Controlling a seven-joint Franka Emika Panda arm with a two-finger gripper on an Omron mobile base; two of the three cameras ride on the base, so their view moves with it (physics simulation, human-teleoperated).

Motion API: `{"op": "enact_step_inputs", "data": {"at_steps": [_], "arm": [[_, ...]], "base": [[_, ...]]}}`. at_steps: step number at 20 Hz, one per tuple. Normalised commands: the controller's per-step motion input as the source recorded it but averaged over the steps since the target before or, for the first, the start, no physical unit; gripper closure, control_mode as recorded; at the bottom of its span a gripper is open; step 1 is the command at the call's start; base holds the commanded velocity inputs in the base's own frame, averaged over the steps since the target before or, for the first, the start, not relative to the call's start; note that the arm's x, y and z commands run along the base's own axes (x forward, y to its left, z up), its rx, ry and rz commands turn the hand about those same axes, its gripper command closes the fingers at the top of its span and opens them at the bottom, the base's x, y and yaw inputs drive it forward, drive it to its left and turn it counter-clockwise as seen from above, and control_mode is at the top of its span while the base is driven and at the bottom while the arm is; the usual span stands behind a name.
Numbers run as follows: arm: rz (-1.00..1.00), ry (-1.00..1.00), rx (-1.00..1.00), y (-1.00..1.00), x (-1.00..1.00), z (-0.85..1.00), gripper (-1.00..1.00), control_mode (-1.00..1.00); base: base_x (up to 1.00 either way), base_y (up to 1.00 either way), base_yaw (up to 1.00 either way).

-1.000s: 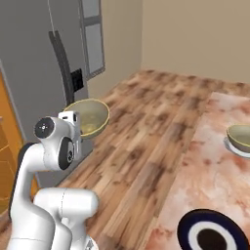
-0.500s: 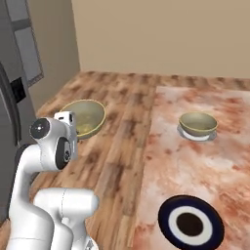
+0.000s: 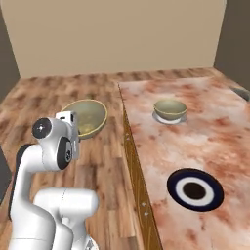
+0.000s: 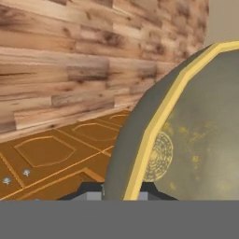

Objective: Move the bowls from the cabinet to the plates on the dining table.

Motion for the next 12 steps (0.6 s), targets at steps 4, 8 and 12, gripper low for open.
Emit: {"op": "enact_step_inputs", "data": {"at_steps": [4, 8, 12], "arm": [[0.0, 0.0, 0.0, 0.0, 0.0, 0.0, 1.0, 1.0], [0.0, 0.0, 0.0, 0.0, 0.0, 0.0, 1.0, 1.0], [0.0, 0.0, 0.0, 0.0, 0.0, 0.0, 1.0, 1.0]], "base": [[0.0, 0.87, -0.44], [0.0, 0.51, -0.52], [0.0, 0.22, -0.61]]}}
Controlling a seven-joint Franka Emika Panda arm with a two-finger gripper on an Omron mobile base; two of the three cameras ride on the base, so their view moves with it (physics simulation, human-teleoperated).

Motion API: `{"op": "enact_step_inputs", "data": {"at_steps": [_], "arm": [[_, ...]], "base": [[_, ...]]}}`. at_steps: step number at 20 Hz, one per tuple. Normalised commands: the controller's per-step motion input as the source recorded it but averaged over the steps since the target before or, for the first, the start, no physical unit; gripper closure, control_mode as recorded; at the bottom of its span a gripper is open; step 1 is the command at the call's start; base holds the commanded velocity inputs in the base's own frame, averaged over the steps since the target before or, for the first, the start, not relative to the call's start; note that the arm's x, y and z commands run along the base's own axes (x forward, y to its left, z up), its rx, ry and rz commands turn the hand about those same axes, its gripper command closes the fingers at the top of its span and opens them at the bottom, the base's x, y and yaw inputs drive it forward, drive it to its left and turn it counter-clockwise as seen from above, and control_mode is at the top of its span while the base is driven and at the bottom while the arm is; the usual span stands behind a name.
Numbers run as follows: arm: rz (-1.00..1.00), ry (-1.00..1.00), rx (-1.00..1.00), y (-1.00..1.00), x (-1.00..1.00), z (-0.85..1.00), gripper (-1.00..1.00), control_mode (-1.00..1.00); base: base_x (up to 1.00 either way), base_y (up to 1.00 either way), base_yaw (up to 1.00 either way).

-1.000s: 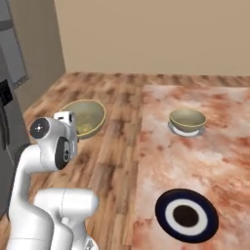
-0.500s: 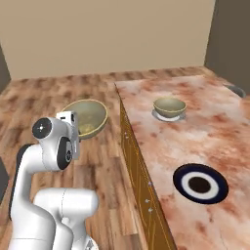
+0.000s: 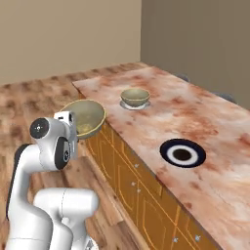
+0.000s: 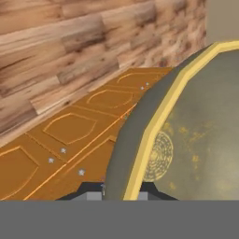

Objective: Move the bowls from the cabinet to the plates on the dining table.

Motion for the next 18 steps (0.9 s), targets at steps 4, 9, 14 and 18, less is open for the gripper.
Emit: {"op": "enact_step_inputs", "data": {"at_steps": [4, 9, 14, 18], "arm": [[0.0, 0.0, 0.0, 0.0, 0.0, 0.0, 1.0, 1.0], [0.0, 0.0, 0.0, 0.0, 0.0, 0.0, 1.0, 1.0], [0.0, 0.0, 0.0, 0.0, 0.0, 0.0, 1.0, 1.0], [0.0, 0.0, 0.0, 0.0, 0.0, 0.0, 1.0, 1.0]], "base": [[0.0, 0.22, -0.62], [-0.04, 0.36, -0.61], [0.0, 0.32, -0.58], [0.0, 0.36, -0.43]]}}
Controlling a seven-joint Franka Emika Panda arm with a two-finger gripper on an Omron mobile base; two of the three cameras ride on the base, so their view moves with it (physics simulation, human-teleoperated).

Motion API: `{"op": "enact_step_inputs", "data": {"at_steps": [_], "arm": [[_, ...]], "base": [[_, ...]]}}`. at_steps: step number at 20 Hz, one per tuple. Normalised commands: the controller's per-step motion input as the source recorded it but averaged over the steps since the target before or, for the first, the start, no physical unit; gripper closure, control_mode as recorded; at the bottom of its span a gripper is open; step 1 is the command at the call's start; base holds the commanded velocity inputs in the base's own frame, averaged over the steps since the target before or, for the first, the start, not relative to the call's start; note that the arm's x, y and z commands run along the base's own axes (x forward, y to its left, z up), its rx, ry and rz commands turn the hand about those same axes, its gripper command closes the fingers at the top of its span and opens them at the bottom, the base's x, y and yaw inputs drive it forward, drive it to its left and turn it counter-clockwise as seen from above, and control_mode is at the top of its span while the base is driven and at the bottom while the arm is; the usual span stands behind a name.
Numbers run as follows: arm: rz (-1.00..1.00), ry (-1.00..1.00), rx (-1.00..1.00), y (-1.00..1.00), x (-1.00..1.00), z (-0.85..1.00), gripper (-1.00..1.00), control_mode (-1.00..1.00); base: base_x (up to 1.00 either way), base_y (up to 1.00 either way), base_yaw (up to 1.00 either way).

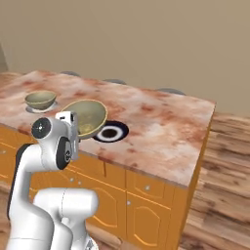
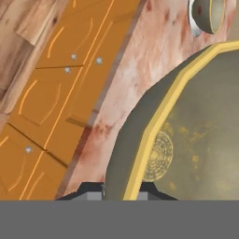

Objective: Move the bowls from the cabinet to the plates on the dining table.

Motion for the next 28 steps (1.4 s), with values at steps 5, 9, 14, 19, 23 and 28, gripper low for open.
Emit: {"op": "enact_step_inputs", "data": {"at_steps": [5, 9, 14, 19, 23, 28], "arm": [[0.0, 0.0, 0.0, 0.0, 0.0, 0.0, 1.0, 1.0], [0.0, 0.0, 0.0, 0.0, 0.0, 0.0, 1.0, 1.0], [0.0, 0.0, 0.0, 0.0, 0.0, 0.0, 1.0, 1.0], [0.0, 0.0, 0.0, 0.0, 0.0, 0.0, 1.0, 1.0], [0.0, 0.0, 0.0, 0.0, 0.0, 0.0, 1.0, 1.0], [0.0, 0.0, 0.0, 0.0, 0.0, 0.0, 1.0, 1.0]], "base": [[0.03, 0.51, -0.19], [0.1, 0.59, -0.08], [0.06, 0.2, -0.17], [0.02, 0.0, -0.41], [0.1, 0.0, -0.39], [0.13, 0.0, -0.17]]}}
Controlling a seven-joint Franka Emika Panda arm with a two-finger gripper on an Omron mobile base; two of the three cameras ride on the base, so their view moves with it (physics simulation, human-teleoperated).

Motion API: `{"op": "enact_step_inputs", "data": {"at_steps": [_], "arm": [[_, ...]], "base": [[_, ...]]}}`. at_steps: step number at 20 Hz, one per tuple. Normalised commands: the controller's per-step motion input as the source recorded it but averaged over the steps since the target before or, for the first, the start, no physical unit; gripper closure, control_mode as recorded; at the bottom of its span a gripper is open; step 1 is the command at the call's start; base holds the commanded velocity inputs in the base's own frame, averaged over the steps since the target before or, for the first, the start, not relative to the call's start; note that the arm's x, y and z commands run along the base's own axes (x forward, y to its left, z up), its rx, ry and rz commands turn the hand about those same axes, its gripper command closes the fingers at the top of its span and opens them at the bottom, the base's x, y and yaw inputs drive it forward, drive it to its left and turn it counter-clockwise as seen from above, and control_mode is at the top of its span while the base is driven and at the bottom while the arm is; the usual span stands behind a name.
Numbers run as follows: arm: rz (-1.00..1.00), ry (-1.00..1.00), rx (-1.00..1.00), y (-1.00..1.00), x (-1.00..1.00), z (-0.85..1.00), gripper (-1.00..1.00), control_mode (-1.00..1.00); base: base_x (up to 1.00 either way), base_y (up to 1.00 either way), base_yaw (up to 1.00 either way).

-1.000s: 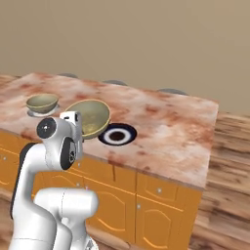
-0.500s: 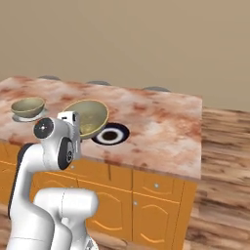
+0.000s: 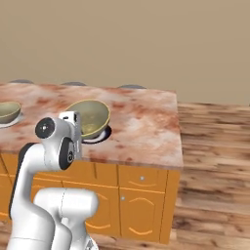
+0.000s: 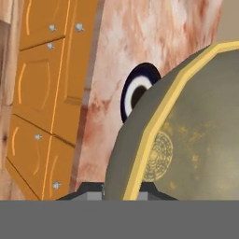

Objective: Move the bowls from the cabinet to the plates on the dining table.

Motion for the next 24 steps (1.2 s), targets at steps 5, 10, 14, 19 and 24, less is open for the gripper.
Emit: {"op": "enact_step_inputs", "data": {"at_steps": [5, 10, 14, 19, 24], "arm": [[0.0, 0.0, 0.0, 0.0, 0.0, 0.0, 1.0, 1.0], [0.0, 0.0, 0.0, 0.0, 0.0, 0.0, 1.0, 1.0], [0.0, 0.0, 0.0, 0.0, 0.0, 0.0, 1.0, 1.0], [0.0, 0.0, 0.0, 0.0, 0.0, 0.0, 1.0, 1.0], [0.0, 0.0, 0.0, 0.0, 0.0, 0.0, 1.0, 1.0]], "base": [[0.41, 0.06, -0.08], [0.41, 0.14, -0.05], [0.28, 0.16, -0.05], [0.27, 0.14, -0.05], [0.42, 0.09, -0.05]]}}
